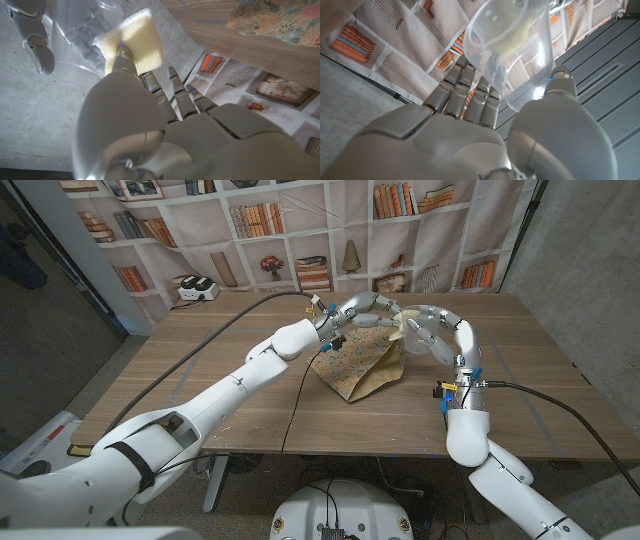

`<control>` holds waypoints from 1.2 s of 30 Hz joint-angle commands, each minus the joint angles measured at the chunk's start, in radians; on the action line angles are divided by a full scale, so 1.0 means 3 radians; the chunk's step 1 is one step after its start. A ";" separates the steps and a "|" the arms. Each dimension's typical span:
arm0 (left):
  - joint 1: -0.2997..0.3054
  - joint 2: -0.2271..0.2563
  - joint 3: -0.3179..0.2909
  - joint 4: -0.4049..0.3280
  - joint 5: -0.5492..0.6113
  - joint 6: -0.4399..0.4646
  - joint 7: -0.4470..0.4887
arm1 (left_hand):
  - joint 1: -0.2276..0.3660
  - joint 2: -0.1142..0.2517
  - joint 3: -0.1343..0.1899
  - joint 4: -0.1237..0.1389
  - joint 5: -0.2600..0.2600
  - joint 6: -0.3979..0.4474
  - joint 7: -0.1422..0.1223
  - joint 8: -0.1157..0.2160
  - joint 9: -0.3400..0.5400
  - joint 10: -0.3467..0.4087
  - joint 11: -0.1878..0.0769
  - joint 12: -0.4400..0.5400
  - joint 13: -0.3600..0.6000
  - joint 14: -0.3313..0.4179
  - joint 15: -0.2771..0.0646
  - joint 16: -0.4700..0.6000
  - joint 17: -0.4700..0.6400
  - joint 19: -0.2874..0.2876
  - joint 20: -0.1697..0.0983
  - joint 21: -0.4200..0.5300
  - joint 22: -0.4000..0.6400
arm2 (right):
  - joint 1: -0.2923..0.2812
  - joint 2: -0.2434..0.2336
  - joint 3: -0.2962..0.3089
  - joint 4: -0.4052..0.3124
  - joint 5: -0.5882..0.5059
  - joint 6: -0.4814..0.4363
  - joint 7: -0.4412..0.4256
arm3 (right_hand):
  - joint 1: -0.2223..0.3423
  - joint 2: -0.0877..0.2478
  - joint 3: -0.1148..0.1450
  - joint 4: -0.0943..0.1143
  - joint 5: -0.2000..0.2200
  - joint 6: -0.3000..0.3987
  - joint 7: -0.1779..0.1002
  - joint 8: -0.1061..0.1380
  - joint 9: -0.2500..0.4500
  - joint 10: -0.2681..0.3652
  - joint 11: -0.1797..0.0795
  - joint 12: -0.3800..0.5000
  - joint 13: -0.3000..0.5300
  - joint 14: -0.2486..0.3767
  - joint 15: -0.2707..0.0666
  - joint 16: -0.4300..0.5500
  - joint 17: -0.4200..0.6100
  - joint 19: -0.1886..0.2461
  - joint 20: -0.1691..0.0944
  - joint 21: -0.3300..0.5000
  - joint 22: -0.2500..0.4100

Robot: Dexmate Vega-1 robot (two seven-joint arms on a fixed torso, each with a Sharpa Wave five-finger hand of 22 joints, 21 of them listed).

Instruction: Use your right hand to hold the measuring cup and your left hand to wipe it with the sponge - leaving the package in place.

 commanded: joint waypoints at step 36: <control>0.0039 -0.0106 0.0046 0.0136 -0.0217 0.0044 -0.0143 | 0.0009 0.0006 0.0060 0.0081 0.0018 0.0105 0.0050 -0.0015 0.0013 0.0041 -0.0004 -0.0008 0.0018 0.0028 -0.0412 0.0004 0.0013 0.0024 -0.0011 0.0007 0.0006 | 0.0246 0.0123 -0.0017 0.0134 -0.0244 0.0148 -0.0352 | 0.0708 0.0544 0.0115 -0.0021 -0.0103 0.0145 -0.0022 -0.0054 0.0008 0.0153 -0.0059 -0.0052 0.0015 0.0131 -0.0418 -0.0036 0.0010 0.0078 -0.0367 0.0008 0.0030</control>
